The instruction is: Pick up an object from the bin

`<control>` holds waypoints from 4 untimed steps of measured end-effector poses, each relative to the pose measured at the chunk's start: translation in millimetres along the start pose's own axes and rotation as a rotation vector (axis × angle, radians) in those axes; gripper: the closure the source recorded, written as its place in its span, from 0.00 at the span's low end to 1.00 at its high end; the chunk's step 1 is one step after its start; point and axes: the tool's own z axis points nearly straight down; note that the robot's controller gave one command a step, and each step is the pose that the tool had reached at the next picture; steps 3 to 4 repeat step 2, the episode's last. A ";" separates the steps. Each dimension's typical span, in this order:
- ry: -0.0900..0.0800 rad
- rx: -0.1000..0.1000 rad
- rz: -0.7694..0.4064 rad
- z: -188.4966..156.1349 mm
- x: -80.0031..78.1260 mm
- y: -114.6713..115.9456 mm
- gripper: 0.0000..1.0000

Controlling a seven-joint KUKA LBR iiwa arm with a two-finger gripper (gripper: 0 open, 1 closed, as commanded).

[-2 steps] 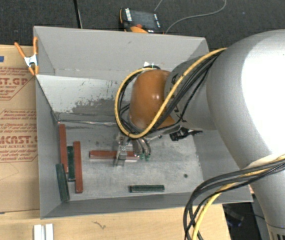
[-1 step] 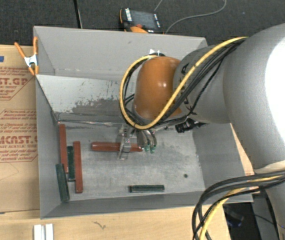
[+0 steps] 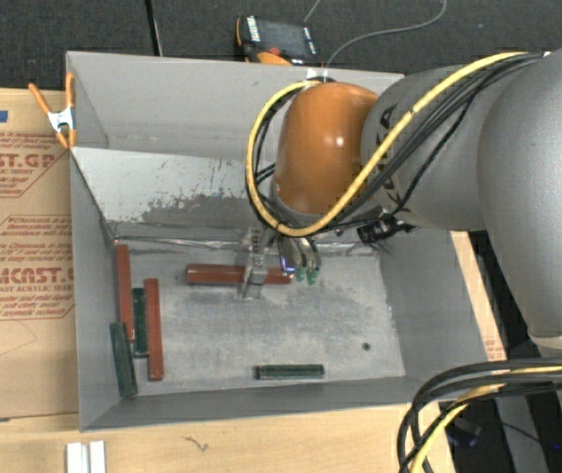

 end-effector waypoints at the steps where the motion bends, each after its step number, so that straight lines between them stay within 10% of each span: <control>1: 0.003 0.001 -0.001 -12.2 -0.7 1.0 1.00; 4: 0.005 0.002 -0.001 -12.4 -1.1 1.5 1.00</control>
Offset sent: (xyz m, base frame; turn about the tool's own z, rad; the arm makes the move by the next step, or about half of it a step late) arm 0.0001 0.0001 0.0117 0.0000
